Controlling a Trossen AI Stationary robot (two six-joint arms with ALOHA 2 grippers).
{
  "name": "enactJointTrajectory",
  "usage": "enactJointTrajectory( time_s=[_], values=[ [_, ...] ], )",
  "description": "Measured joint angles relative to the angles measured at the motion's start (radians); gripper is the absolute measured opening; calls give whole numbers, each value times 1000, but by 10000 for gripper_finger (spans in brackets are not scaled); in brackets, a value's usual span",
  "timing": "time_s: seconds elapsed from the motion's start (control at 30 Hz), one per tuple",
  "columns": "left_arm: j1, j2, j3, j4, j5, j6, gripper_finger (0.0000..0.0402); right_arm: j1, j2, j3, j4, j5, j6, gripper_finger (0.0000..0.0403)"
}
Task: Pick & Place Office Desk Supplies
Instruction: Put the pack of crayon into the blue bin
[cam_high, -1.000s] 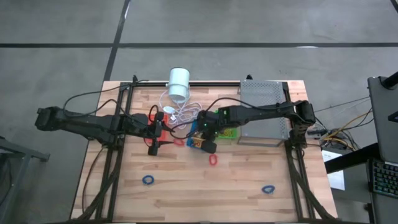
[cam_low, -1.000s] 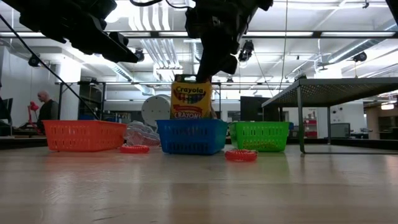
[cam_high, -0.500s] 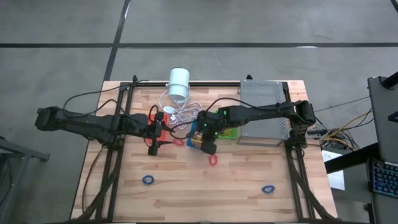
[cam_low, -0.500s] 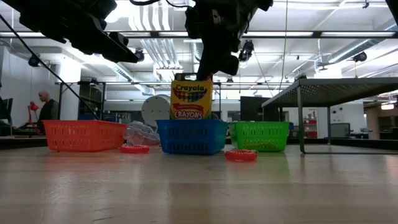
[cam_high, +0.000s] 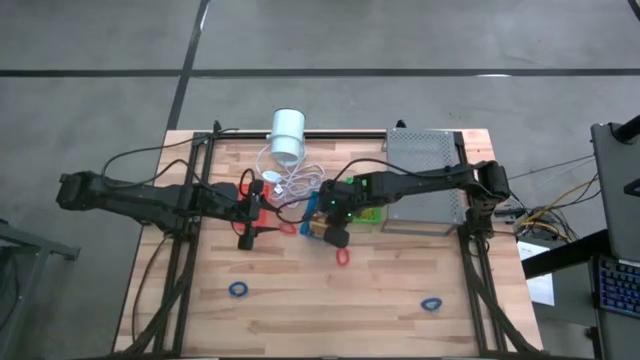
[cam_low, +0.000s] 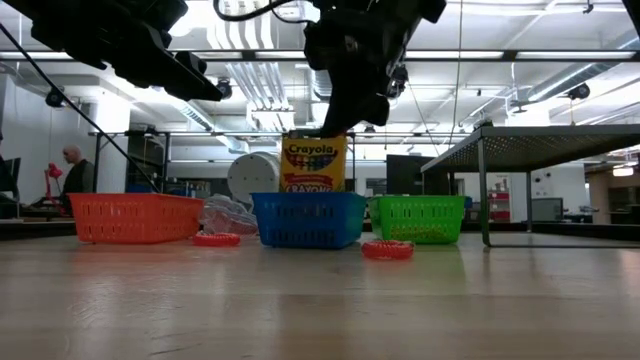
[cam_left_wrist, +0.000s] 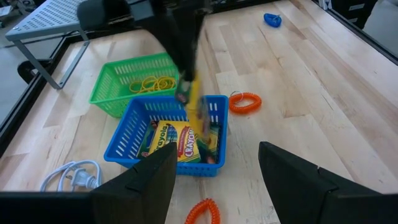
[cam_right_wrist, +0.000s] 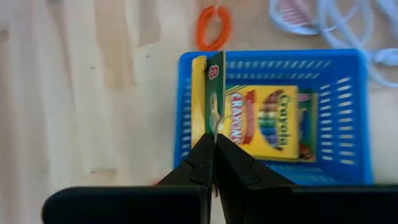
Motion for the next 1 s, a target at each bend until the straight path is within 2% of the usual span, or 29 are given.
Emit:
enactJointTrajectory(
  time_s=[0.23, 0.37, 0.77, 1.0],
  values=[
    [0, 0, 0, 0, 0, 0, 230, -4, 15, -23, -5, 151, -20, 8],
    [0, 0, 0, 0, 0, 0, 230, -13, 7, -44, 19, 157, -17, 8],
    [0, 0, 0, -10, 0, 0, 230, -53, 150, -41, 36, 176, -22, 8],
    [0, 0, 0, -8, 0, 0, 230, -58, 149, -30, 37, 177, -47, 9]
  ],
)
